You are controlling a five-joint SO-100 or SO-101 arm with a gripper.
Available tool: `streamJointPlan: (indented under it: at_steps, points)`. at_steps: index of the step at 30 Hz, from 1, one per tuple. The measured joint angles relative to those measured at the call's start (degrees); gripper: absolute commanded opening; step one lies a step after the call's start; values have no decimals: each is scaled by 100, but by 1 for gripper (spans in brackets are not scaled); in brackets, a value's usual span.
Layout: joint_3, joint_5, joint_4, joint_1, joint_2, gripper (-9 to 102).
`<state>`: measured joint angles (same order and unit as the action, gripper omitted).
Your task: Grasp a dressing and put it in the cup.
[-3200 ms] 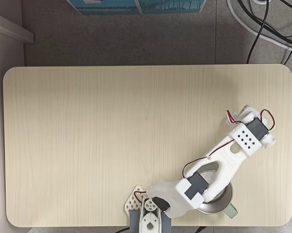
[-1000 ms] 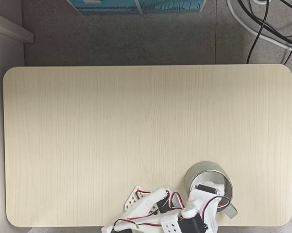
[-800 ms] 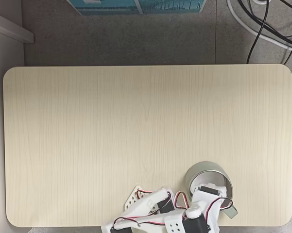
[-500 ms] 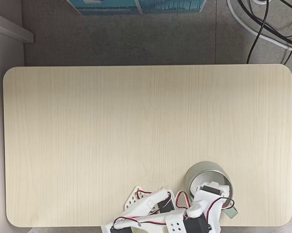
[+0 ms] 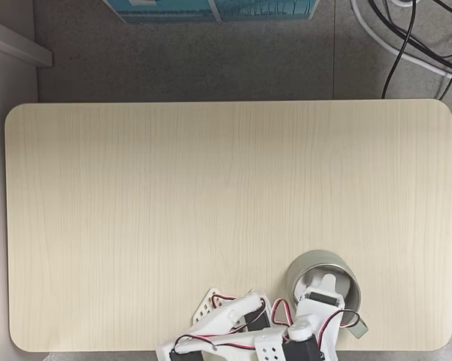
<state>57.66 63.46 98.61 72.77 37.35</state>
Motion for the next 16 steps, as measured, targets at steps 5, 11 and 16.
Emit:
streamJointPlan:
  at_steps: [5, 11, 16]
  points:
    - [-299, 9, 0, -35, -281, 20]
    - [-589, 114, 0, -79, -668, 20]
    - [-606, 132, -79, -185, -659, 20]
